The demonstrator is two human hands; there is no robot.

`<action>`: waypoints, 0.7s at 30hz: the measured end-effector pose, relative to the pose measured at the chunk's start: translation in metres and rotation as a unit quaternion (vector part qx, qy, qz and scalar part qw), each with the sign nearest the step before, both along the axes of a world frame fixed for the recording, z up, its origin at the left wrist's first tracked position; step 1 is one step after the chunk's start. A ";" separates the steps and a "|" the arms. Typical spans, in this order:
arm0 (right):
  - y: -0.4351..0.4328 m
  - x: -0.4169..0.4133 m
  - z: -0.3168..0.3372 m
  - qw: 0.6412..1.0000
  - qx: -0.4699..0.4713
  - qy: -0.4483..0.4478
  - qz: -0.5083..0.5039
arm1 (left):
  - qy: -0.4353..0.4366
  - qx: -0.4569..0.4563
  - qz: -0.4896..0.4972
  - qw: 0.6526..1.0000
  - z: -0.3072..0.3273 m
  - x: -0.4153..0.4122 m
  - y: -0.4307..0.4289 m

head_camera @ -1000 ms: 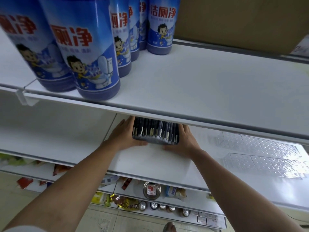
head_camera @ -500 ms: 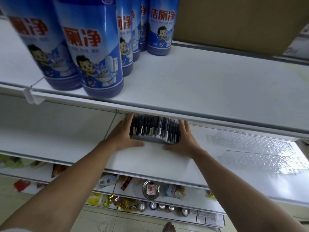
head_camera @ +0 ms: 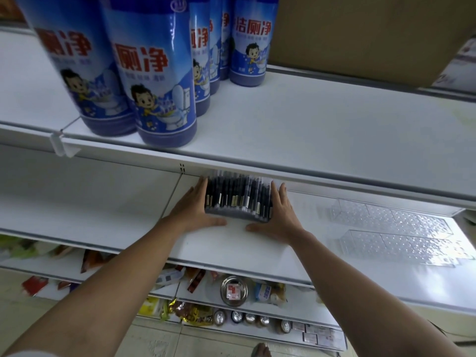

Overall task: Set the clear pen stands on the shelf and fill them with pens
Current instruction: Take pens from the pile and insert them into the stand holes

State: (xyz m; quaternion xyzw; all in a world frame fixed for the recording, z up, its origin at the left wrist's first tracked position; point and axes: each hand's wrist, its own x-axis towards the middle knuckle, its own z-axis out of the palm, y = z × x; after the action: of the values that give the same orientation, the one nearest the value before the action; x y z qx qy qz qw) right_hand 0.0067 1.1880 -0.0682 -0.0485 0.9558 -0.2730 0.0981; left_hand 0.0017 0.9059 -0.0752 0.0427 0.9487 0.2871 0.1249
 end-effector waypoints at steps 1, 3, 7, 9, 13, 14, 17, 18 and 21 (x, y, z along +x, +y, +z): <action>0.002 0.000 -0.001 1.000 -0.006 -0.003 -0.003 | 0.003 0.005 0.001 1.000 0.000 0.000 0.000; 0.004 0.000 -0.003 1.000 -0.018 -0.006 -0.010 | 0.010 0.008 0.002 1.000 0.000 0.001 -0.001; 0.009 0.002 -0.005 1.000 -0.021 -0.005 -0.009 | 0.010 0.008 0.004 1.000 0.000 0.002 -0.001; 0.012 0.003 -0.005 1.000 -0.022 -0.003 -0.006 | 0.005 0.018 0.005 1.000 0.000 0.003 -0.001; 0.020 0.009 -0.003 1.000 0.002 0.012 0.007 | 0.048 0.005 -0.009 0.999 0.003 0.006 -0.007; 0.022 0.011 0.000 1.000 0.011 0.024 0.016 | 0.078 -0.011 -0.018 0.997 0.005 0.007 -0.009; 0.028 0.018 0.015 0.995 0.029 0.076 0.050 | 0.167 -0.048 -0.050 0.983 0.015 0.007 -0.013; 0.029 0.021 0.022 0.993 0.039 0.094 0.061 | 0.191 -0.055 -0.060 0.978 0.019 0.007 -0.012; 0.031 0.030 0.042 0.986 0.073 0.130 0.075 | 0.237 -0.084 -0.096 0.963 0.034 0.011 -0.001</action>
State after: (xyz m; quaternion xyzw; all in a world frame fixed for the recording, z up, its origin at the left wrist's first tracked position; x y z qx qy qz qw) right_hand 0.0371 1.2193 -0.0262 -0.1473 0.9716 -0.1854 -0.0034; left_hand 0.0123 0.9052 -0.0408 0.1902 0.9633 0.1743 -0.0736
